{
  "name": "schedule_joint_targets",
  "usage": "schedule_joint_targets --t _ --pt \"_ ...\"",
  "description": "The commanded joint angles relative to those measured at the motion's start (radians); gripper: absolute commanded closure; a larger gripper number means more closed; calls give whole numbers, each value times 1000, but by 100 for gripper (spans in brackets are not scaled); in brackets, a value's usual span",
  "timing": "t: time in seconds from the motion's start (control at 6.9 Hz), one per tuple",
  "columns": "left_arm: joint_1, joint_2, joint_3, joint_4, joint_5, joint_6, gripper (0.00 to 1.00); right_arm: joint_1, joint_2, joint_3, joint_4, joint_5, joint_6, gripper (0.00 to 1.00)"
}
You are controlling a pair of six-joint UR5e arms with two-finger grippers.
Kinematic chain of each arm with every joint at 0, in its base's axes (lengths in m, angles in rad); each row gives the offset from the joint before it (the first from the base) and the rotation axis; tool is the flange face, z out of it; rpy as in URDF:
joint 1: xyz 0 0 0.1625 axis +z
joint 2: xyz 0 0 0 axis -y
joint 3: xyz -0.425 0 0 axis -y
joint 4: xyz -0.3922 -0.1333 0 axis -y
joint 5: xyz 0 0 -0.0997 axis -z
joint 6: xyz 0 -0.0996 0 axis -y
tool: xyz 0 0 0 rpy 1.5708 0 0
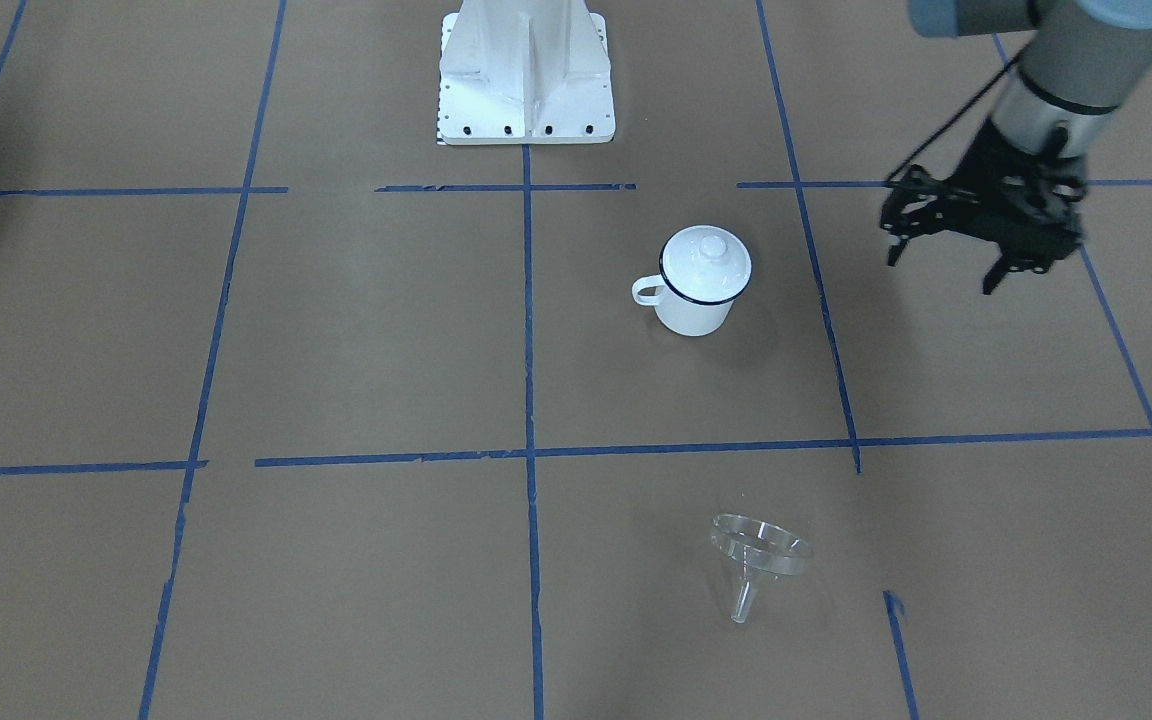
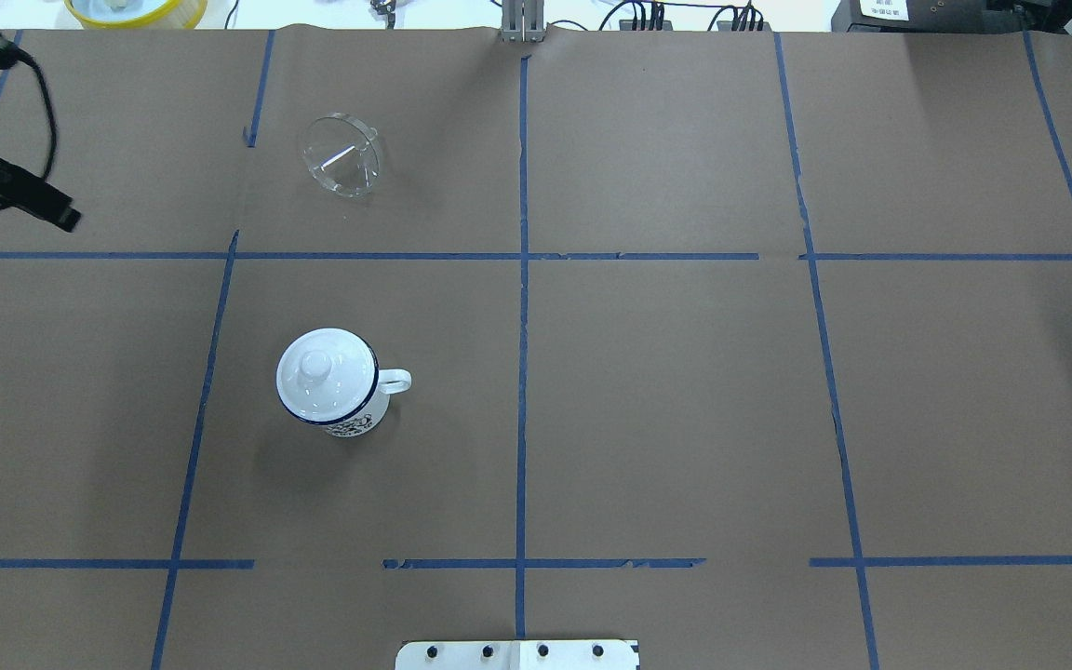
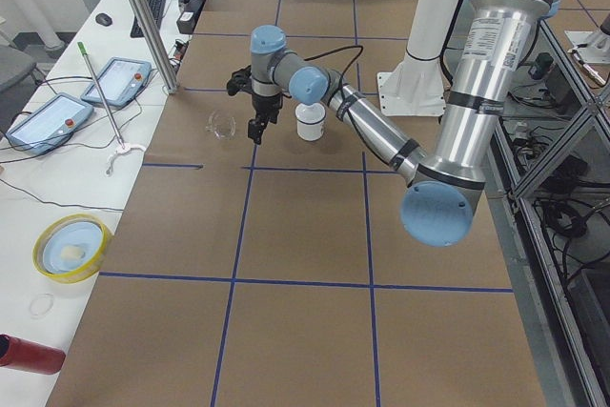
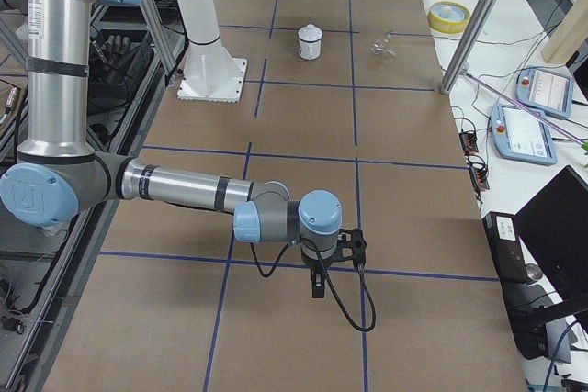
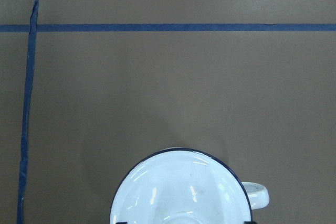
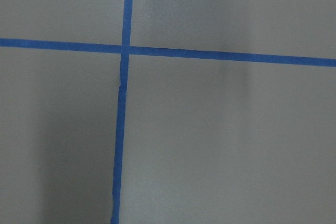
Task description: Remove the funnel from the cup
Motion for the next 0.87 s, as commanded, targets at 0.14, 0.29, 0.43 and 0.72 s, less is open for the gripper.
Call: schedule_joint_targets --t 0.14,0.29,0.43,0.72 --pt "-246 187 228 1 -66 270 0 0 0 0 0 0 0 0" --pt "-295 232 236 -4 -66 399 0 0 0 0 0 0 0 0" --pt "-359 271 237 -5 -68 492 0 0 0 0 0 0 0 0" --pt "-374 283 230 -24 -59 522 0 0 0 0 0 0 0 0"
